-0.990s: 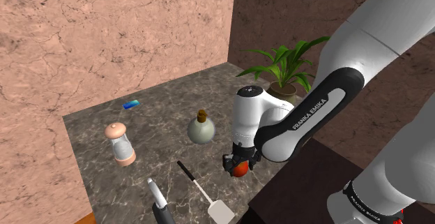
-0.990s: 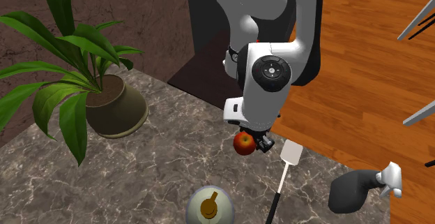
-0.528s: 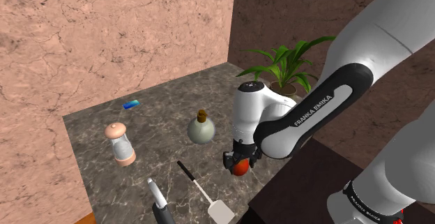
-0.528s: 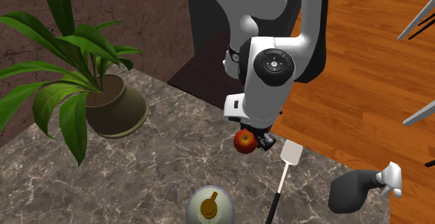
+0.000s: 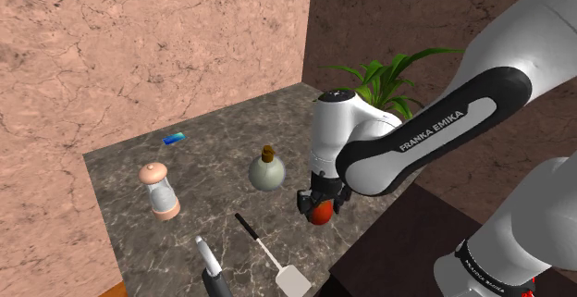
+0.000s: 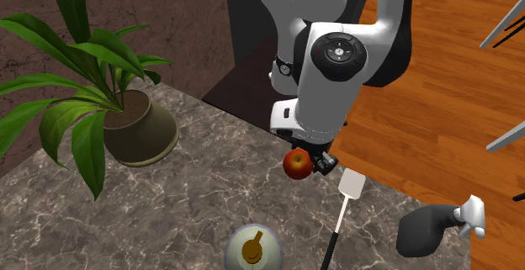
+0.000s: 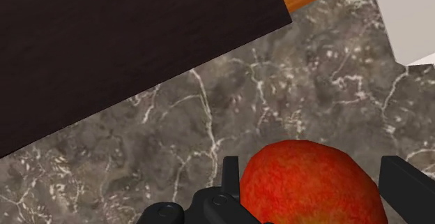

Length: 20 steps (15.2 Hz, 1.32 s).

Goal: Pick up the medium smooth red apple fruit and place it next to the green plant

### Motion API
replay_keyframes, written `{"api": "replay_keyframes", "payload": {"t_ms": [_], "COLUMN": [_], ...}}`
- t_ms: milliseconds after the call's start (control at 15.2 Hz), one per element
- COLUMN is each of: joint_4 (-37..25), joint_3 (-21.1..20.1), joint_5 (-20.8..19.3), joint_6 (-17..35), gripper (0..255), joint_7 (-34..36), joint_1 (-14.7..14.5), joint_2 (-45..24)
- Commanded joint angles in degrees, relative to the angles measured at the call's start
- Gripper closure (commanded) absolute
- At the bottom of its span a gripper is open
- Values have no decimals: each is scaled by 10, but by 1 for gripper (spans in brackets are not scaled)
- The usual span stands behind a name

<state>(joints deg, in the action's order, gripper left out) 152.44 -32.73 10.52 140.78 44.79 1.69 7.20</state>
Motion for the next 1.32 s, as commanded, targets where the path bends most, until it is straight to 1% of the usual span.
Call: {"api": "replay_keyframes", "payload": {"t_ms": [0,528,1254], "joint_4": [-2,-22,-63], "joint_3": [3,18,40], "joint_5": [12,35,44], "joint_6": [-22,-102,-206], "gripper": [255,255,255], "joint_7": [-9,-27,-37], "joint_1": [-3,-13,-20], "joint_2": [21,85,150]}}
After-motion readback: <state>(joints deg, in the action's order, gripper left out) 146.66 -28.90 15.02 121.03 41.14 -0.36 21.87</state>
